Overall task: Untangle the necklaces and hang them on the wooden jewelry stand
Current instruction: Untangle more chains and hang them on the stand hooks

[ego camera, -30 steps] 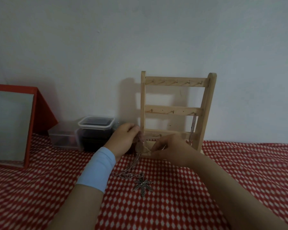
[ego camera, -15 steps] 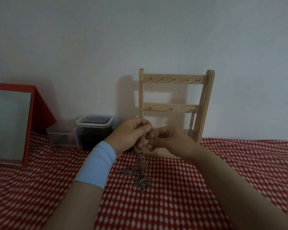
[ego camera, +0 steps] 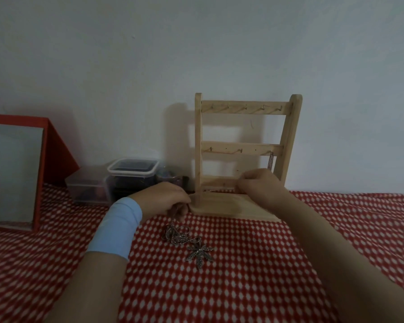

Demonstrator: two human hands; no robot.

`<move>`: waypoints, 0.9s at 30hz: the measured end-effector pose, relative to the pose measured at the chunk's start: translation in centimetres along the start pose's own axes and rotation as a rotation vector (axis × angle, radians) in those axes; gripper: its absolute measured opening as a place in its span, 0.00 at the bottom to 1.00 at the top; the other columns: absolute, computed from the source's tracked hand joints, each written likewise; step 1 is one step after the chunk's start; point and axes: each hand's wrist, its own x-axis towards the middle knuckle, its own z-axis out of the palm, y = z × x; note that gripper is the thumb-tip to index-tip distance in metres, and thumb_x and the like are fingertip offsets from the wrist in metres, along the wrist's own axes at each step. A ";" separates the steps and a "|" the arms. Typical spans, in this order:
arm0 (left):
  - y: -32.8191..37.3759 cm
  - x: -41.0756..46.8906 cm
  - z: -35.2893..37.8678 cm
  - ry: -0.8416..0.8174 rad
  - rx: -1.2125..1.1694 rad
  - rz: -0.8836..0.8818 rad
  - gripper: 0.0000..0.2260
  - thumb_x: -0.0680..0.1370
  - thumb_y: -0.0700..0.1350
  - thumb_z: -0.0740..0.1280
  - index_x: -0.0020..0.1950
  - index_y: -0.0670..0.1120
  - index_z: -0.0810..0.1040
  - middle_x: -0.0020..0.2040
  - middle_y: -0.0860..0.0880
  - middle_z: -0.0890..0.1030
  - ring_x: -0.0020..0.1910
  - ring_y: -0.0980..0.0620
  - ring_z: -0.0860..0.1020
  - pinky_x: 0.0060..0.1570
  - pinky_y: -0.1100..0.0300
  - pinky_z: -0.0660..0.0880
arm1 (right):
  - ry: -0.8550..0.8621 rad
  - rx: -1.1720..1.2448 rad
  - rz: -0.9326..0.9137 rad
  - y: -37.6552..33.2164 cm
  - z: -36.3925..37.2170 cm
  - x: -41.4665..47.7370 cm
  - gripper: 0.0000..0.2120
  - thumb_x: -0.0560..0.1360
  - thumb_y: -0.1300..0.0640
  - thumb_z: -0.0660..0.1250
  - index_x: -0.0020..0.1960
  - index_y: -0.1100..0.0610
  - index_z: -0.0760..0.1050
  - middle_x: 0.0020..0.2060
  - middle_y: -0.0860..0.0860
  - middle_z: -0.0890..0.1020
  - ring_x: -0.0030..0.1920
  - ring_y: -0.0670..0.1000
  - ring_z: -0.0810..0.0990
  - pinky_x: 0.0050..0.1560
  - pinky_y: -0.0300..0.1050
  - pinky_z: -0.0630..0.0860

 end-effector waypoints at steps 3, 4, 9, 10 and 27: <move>-0.4 0.0 0.1 -0.021 -0.218 0.059 0.10 0.81 0.40 0.61 0.49 0.37 0.79 0.45 0.41 0.85 0.47 0.44 0.83 0.59 0.47 0.76 | -0.362 -0.508 0.020 0.0 -0.6 -0.3 0.09 0.77 0.52 0.70 0.47 0.55 0.87 0.50 0.50 0.84 0.50 0.49 0.81 0.52 0.45 0.78; -0.3 -0.1 0.4 -0.042 -0.268 0.108 0.09 0.81 0.39 0.61 0.50 0.38 0.80 0.45 0.43 0.85 0.47 0.45 0.83 0.58 0.48 0.77 | -0.486 -0.619 0.050 0.0 -0.5 -0.5 0.11 0.77 0.51 0.70 0.52 0.56 0.87 0.51 0.50 0.85 0.50 0.49 0.82 0.53 0.46 0.80; 1.6 1.1 3.8 0.028 0.014 0.281 0.07 0.78 0.46 0.69 0.53 0.53 0.85 0.48 0.58 0.85 0.50 0.61 0.81 0.56 0.65 0.75 | -0.515 -0.523 -0.094 -0.6 0.6 -0.6 0.20 0.79 0.49 0.65 0.70 0.51 0.77 0.67 0.50 0.79 0.65 0.51 0.77 0.69 0.50 0.72; 1.8 1.3 4.5 0.043 0.056 0.302 0.07 0.77 0.46 0.70 0.54 0.53 0.85 0.48 0.61 0.83 0.50 0.64 0.80 0.56 0.67 0.73 | -0.509 -0.384 -0.145 -0.5 0.8 -0.4 0.22 0.78 0.49 0.67 0.72 0.49 0.74 0.68 0.50 0.79 0.66 0.51 0.77 0.71 0.52 0.71; 0.2 2.5 6.6 -0.029 0.300 0.208 0.11 0.72 0.51 0.75 0.53 0.51 0.82 0.45 0.59 0.79 0.49 0.60 0.78 0.49 0.68 0.72 | -0.316 0.122 -0.106 1.9 1.2 0.0 0.08 0.82 0.60 0.67 0.57 0.61 0.82 0.43 0.52 0.89 0.34 0.48 0.85 0.37 0.41 0.83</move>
